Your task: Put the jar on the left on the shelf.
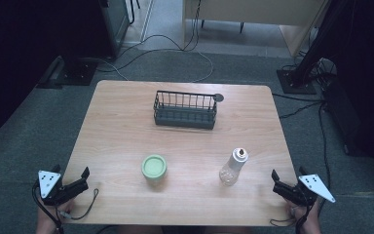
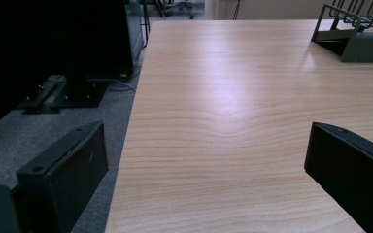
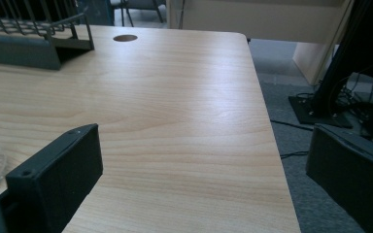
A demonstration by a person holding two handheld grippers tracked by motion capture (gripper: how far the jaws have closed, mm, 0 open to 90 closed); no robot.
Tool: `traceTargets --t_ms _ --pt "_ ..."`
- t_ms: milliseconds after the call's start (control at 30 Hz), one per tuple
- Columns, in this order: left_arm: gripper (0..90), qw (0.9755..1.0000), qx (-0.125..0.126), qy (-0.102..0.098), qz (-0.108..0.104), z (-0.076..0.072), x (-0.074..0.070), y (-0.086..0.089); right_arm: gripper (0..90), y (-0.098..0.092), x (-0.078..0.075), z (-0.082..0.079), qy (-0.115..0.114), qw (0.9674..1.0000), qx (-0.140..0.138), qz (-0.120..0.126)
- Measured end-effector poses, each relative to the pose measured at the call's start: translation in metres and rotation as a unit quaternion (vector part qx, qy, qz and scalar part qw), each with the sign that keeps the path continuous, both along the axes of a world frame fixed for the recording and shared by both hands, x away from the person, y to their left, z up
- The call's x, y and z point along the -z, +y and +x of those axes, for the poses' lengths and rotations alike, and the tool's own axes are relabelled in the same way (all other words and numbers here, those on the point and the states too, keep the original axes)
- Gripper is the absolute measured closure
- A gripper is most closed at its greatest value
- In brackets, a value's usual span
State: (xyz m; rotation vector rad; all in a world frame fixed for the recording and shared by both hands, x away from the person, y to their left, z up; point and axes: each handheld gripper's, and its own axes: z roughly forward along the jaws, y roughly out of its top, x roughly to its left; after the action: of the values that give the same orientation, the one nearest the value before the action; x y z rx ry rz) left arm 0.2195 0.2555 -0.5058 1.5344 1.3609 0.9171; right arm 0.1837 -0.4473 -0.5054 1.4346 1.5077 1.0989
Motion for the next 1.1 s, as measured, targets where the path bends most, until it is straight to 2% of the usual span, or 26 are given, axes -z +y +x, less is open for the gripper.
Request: traceTargets --t_ms 133,200,267,300,400,433,667,767,800,1033,1067,1100 --pt "1.5 1.0000 0.001 0.000 0.002 0.000 0.000 -0.001 0.0 0.000 0.000 0.001 0.002 1.0000 -0.002 0.002" --pt "1.3 0.9999 0.011 0.000 -0.004 0.000 -0.002 -0.006 0.0 0.001 0.000 0.001 0.006 1.0000 -0.005 0.000" --pt "1.3 0.9999 0.011 0.000 -0.004 0.000 -0.002 -0.006 0.0 0.001 0.001 0.002 0.008 0.9999 -0.007 -0.001" --pt "1.3 0.9997 0.023 -0.001 0.001 0.000 -0.005 -0.013 0.0 0.001 0.001 0.002 0.008 0.9999 -0.007 -0.001" --pt "0.6 0.9997 0.025 -0.001 0.001 0.000 -0.005 -0.015 0.0 0.001 0.001 0.002 0.009 0.9999 -0.006 0.002" --pt "0.6 0.9993 0.036 -0.002 -0.006 0.000 -0.007 -0.021 0.0 0.001 0.001 0.002 0.009 0.9999 -0.007 0.002" --pt "0.6 0.9986 0.051 -0.004 -0.012 -0.001 -0.010 -0.030 0.0 0.001 0.001 0.002 0.012 0.9999 -0.004 0.000" --pt "0.6 0.9981 0.060 -0.009 -0.012 -0.002 -0.013 -0.035 0.0 0.001 0.001 0.002 0.013 0.9999 -0.004 -0.001" --pt "0.6 0.9975 0.067 -0.014 -0.019 -0.003 -0.018 -0.039 0.0 0.001 0.001 0.002 0.013 0.9999 -0.004 0.000" --pt "0.6 0.9971 0.073 -0.018 -0.013 -0.005 -0.024 -0.047 0.0 0.001 0.001 0.002 0.013 0.9999 -0.003 0.001" --pt "0.6 0.9963 0.081 -0.022 -0.015 -0.007 -0.031 -0.055 0.0 0.001 0.001 0.002 0.013 0.9999 -0.003 0.001" --pt "0.6 0.9963 0.081 -0.022 -0.015 -0.007 -0.031 -0.055 0.0 0.001 0.001 0.002 0.013 0.9999 -0.003 0.001"
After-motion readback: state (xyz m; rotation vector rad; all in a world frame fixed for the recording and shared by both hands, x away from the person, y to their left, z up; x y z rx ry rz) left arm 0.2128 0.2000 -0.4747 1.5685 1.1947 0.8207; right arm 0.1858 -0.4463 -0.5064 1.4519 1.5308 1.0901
